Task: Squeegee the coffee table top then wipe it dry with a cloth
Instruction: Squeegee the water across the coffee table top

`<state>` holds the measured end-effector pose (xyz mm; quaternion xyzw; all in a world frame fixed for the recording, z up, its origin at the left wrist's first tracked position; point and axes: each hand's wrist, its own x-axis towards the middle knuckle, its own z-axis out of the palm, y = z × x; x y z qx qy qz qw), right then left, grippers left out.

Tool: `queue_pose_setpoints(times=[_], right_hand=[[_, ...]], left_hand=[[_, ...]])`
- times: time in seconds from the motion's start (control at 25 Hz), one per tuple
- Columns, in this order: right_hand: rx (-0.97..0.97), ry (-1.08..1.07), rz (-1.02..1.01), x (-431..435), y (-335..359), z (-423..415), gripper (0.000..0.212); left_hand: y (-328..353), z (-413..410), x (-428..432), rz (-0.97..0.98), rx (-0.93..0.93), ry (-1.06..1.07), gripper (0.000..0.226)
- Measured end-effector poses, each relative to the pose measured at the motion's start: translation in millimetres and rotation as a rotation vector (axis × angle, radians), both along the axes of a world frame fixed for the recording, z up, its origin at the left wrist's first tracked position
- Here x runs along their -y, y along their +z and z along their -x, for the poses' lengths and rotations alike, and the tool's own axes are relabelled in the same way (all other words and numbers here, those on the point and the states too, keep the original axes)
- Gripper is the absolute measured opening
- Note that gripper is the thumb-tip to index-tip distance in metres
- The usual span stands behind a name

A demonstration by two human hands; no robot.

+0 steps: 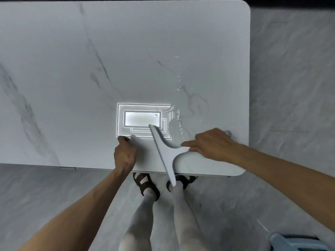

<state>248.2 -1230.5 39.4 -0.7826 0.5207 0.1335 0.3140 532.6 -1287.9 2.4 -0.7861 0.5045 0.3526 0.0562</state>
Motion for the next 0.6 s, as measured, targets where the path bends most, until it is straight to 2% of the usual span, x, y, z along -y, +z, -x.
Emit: queue_pose_setpoints(times=[0.08, 0.24, 0.36, 0.6], right_hand=[[-0.043, 0.022, -0.067, 24, 3, -42, 0.039], [-0.08, 0.004, 0.009, 53, -9, -61, 0.038], [-0.078, -0.152, 0.034, 50, -20, -21, 0.036], [-0.141, -0.411, 0.104, 9, -8, 66, 0.036]], left_hand=[[3, -4, 3, 0.02, 0.013, 0.065, 0.028], [8, -4, 6, -0.034, -0.015, -0.021, 0.022], [7, 5, 4, -0.069, -0.056, -0.09, 0.013], [6, 40, -3, -0.072, -0.118, -0.159, 0.016]])
